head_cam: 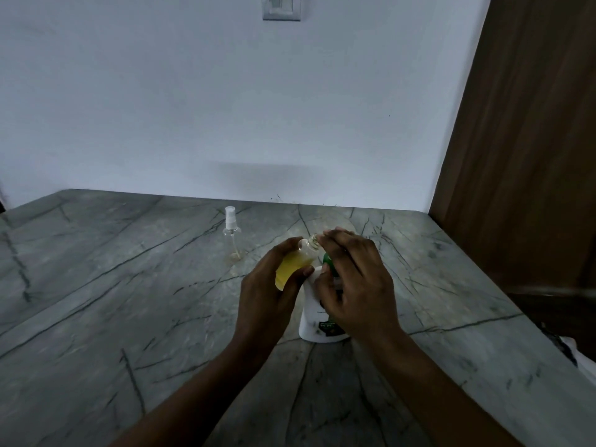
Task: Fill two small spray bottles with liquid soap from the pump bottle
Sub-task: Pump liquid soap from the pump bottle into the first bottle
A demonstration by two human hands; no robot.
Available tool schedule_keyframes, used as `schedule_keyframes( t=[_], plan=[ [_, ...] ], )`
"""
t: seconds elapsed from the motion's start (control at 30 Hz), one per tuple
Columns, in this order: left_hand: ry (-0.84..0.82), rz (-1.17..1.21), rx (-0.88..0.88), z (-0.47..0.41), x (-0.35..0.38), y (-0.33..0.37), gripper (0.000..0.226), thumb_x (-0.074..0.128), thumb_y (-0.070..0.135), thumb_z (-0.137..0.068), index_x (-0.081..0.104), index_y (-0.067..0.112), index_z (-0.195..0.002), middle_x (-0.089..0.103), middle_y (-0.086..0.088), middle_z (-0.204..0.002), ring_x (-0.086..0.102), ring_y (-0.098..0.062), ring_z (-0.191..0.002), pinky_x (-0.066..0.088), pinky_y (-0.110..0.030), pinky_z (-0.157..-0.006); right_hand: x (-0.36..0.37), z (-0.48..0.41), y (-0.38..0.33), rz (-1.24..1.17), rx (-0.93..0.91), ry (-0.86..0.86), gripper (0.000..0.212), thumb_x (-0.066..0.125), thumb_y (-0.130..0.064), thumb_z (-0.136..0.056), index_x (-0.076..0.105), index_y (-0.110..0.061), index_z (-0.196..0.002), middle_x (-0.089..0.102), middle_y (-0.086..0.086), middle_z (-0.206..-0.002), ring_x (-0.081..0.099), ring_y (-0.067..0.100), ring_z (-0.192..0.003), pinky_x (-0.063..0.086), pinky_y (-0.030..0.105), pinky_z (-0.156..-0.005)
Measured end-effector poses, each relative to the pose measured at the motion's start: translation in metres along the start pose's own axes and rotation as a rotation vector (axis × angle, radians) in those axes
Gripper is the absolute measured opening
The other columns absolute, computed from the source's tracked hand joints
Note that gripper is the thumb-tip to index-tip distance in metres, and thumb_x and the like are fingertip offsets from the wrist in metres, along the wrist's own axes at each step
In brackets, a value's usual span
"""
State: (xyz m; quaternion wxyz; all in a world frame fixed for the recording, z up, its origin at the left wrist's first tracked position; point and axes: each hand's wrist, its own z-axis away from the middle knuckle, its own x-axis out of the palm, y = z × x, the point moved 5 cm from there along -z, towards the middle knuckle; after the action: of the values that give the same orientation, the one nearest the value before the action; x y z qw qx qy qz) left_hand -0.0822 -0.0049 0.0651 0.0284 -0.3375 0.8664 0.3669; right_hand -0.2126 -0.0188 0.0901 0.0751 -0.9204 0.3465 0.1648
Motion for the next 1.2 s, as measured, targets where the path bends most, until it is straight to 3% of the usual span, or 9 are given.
schedule_keyframes(
  t=[0.1, 0.2, 0.33, 0.43, 0.67, 1.03, 1.2],
  plan=[
    [0.004, -0.006, 0.017, 0.0, 0.0, 0.0, 0.04, 0.058, 0.035, -0.08, 0.049, 0.031, -0.119, 0.056, 0.015, -0.106, 0.051, 0.009, -0.093, 0.039, 0.0, -0.077, 0.0, 0.0, -0.001, -0.001, -0.005, 0.008, 0.042, 0.036, -0.023, -0.096, 0.064, 0.003, -0.112, 0.064, 0.017, -0.112, 0.048, 0.022, -0.111, 0.036, 0.023, -0.097],
    [-0.002, -0.018, 0.023, -0.001, 0.0, -0.001, 0.041, 0.058, 0.033, -0.081, 0.049, 0.029, -0.12, 0.056, 0.013, -0.107, 0.05, 0.006, -0.097, 0.038, 0.0, -0.078, 0.0, 0.0, 0.0, 0.01, -0.015, 0.023, 0.038, 0.042, -0.02, -0.091, 0.065, 0.003, -0.111, 0.064, 0.017, -0.111, 0.049, 0.022, -0.111, 0.038, 0.025, -0.097],
    [-0.007, -0.033, 0.028, 0.0, 0.001, -0.002, 0.042, 0.058, 0.034, -0.08, 0.049, 0.028, -0.121, 0.056, 0.013, -0.107, 0.05, 0.012, -0.094, 0.038, 0.0, -0.078, 0.001, 0.002, -0.001, -0.003, -0.014, 0.05, 0.046, 0.031, -0.024, -0.099, 0.065, 0.004, -0.11, 0.064, 0.018, -0.11, 0.049, 0.023, -0.11, 0.037, 0.022, -0.099],
    [-0.018, -0.026, 0.01, 0.002, 0.001, -0.005, 0.041, 0.059, 0.033, -0.08, 0.05, 0.03, -0.12, 0.057, 0.014, -0.106, 0.05, 0.018, -0.094, 0.039, -0.001, -0.076, 0.005, 0.007, 0.001, -0.025, -0.025, 0.058, 0.037, 0.041, -0.021, -0.095, 0.062, 0.003, -0.113, 0.063, 0.018, -0.111, 0.05, 0.023, -0.111, 0.033, 0.02, -0.103],
    [-0.031, -0.013, -0.008, 0.006, 0.002, -0.011, 0.042, 0.062, 0.029, -0.08, 0.052, 0.028, -0.121, 0.058, 0.014, -0.11, 0.05, 0.017, -0.098, 0.041, -0.004, -0.078, 0.01, 0.016, 0.002, -0.057, -0.043, 0.073, 0.039, 0.036, -0.031, -0.099, 0.053, -0.002, -0.117, 0.063, 0.018, -0.112, 0.051, 0.025, -0.112, 0.034, 0.022, -0.103],
    [-0.012, -0.019, 0.015, 0.0, 0.0, -0.003, 0.041, 0.06, 0.033, -0.08, 0.051, 0.029, -0.12, 0.057, 0.015, -0.108, 0.05, 0.018, -0.097, 0.039, -0.003, -0.079, 0.001, 0.003, 0.001, -0.023, -0.006, 0.018, 0.039, 0.045, -0.025, -0.092, 0.064, 0.002, -0.112, 0.062, 0.015, -0.113, 0.05, 0.021, -0.112, 0.033, 0.018, -0.101],
    [-0.008, -0.004, 0.002, 0.0, -0.001, -0.003, 0.041, 0.065, 0.025, -0.081, 0.052, 0.028, -0.12, 0.058, 0.014, -0.107, 0.05, 0.017, -0.096, 0.038, -0.001, -0.076, -0.001, 0.0, -0.001, -0.021, -0.002, 0.009, 0.038, 0.05, -0.021, -0.087, 0.065, 0.003, -0.112, 0.063, 0.016, -0.112, 0.049, 0.02, -0.111, 0.032, 0.017, -0.102]
  ],
)
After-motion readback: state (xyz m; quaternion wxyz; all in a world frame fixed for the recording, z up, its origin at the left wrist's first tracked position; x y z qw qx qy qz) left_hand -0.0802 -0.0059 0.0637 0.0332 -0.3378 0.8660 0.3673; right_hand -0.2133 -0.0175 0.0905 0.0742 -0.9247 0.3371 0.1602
